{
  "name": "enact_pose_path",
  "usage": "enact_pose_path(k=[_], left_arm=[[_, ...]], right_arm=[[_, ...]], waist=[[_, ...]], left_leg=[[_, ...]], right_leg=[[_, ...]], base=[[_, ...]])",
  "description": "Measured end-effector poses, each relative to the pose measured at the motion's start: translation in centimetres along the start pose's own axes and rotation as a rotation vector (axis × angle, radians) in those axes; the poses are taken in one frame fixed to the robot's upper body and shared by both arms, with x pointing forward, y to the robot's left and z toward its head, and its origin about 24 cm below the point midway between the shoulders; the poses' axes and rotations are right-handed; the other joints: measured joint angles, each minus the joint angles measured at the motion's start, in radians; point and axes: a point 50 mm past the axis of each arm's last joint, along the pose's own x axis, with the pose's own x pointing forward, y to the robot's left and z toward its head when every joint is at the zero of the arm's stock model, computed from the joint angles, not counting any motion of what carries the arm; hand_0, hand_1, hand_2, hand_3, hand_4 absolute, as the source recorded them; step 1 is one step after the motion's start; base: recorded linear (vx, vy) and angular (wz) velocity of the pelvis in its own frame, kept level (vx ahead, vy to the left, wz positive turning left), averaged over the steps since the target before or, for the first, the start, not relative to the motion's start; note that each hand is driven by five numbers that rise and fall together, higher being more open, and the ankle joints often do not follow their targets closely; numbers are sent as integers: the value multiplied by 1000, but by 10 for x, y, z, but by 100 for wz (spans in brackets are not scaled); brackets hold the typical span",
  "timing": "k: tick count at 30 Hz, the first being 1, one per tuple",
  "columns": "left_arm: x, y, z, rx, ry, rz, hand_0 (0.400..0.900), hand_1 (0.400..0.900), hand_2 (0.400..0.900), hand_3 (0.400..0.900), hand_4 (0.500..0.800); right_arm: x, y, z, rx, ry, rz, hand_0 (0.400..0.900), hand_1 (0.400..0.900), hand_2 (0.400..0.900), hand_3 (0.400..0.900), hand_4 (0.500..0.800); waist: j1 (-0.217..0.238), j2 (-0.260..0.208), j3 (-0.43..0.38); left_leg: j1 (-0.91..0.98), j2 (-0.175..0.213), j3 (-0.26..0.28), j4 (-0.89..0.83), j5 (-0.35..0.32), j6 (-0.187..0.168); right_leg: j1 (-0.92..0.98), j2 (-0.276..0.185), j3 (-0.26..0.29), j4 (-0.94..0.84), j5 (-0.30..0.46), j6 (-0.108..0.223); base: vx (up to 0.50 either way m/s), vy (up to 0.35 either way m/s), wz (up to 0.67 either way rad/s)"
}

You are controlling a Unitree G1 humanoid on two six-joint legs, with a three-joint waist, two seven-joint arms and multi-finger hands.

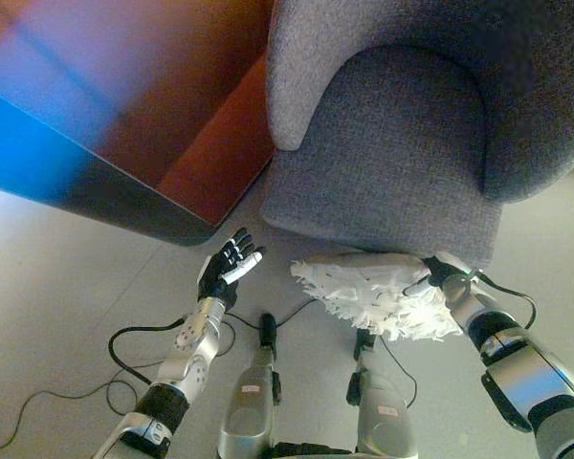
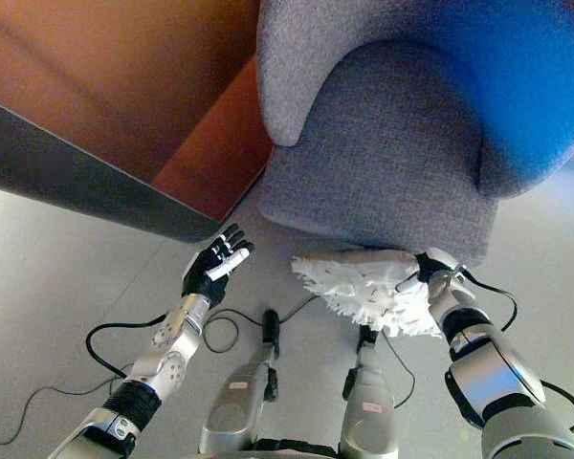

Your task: Pick up the pillow and put it on the sofa.

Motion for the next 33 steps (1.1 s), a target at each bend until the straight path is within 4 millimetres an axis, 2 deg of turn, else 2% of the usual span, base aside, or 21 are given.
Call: enact_pose_path(k=[9, 10, 11, 33], left_arm=[[3, -3, 4, 1, -16, -9, 900, 900, 900, 900, 800], [3, -3, 4, 1, -16, -9, 900, 900, 900, 900, 800], [3, -3, 4, 1, -16, -9, 900, 900, 900, 900, 800], [7, -8, 10, -4, -51, -24, 900, 900, 900, 900, 800]], right_arm=[[0, -5, 4, 3, 0, 4, 900, 900, 900, 900, 800], [0, -5, 4, 3, 0, 4, 712, 712, 712, 712, 687], [0, -5, 5, 3, 0, 4, 400, 400, 400, 400, 500], [0, -8, 8, 2, -9, -10, 400, 400, 400, 400, 500]], waist=[[-1, 0, 0], [-1, 0, 0], [-1, 0, 0], [-1, 7, 3]], left_leg=[[-17, -1, 0, 0, 1, 0], [-19, -1, 0, 0, 1, 0], [-21, -1, 0, 0, 1, 0], [-35, -3, 1, 0, 3, 2]], right_leg=[[-17, -1, 0, 0, 0, 0], [-20, -1, 0, 0, 0, 0], [-22, -1, 0, 0, 0, 0], [-36, -3, 2, 0, 3, 0]], base=[[0, 0, 0], [0, 0, 0], [0, 0, 0], [0, 0, 0]])
